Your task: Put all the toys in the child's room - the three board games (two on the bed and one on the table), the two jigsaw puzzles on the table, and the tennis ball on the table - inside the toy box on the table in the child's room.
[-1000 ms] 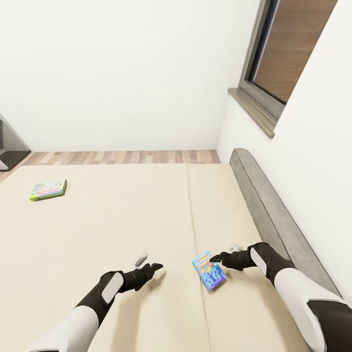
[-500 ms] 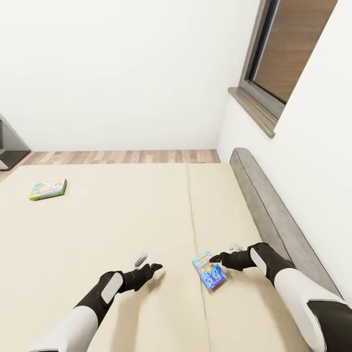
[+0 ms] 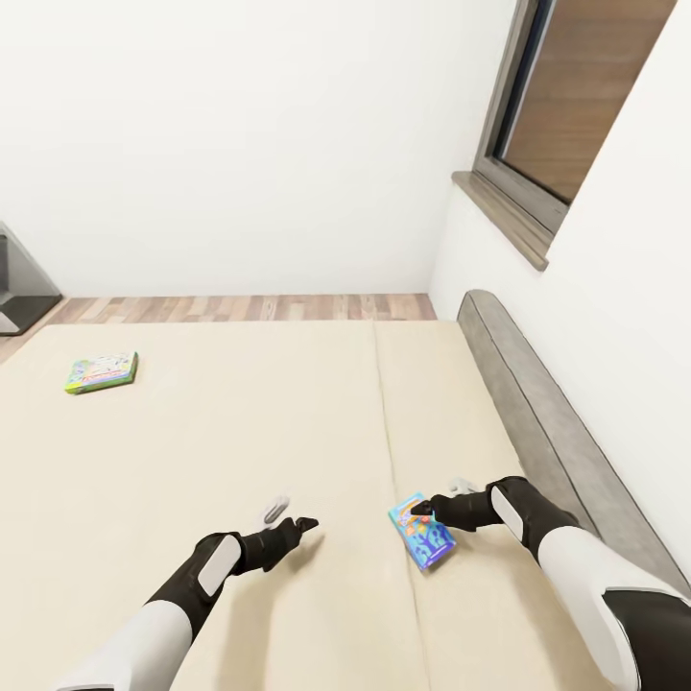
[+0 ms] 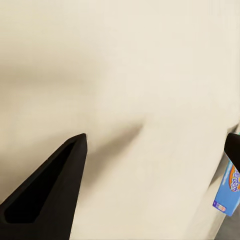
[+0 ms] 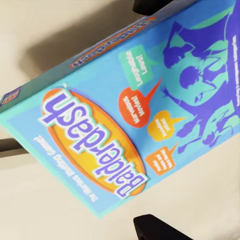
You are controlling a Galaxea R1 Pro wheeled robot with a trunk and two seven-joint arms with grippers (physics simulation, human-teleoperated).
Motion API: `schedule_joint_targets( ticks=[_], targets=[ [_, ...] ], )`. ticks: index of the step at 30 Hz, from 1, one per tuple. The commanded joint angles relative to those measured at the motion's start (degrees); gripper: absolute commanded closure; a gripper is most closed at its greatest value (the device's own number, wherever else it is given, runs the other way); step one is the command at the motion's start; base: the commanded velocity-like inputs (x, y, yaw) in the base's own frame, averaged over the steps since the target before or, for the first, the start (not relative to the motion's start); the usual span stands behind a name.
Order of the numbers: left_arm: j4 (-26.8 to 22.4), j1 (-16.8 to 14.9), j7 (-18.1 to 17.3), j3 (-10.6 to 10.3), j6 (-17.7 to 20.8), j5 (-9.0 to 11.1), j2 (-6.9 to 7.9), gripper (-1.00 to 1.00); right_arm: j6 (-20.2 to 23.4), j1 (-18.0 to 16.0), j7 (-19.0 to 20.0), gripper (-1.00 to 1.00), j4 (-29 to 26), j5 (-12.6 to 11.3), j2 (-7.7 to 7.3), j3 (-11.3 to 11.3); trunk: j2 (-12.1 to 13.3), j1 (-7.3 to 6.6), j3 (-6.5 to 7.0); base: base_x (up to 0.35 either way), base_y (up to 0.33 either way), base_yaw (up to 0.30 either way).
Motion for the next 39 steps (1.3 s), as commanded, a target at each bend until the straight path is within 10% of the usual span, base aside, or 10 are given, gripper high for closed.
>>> schedule_joint_targets(
  ticks=[1, 39],
  targets=[
    [-0.02, -0.02, -0.03, 0.42, 0.41, -0.12, -0.05, -1.0, 0.45, -0.01, -0.11, -1.0, -0.06, -0.54, -0.03, 0.08, -0.02, 0.0, -0.04, 0.0, 0.059, 0.0],
    [-0.02, -0.02, -0.02, 0.4, 0.45, -0.14, -0.06, -1.0, 0.71, -0.09, -0.08, -1.0, -0.07, -0.54, 0.04, 0.08, -0.02, 0.0, -0.04, 0.0, 0.079, 0.0]
  ],
)
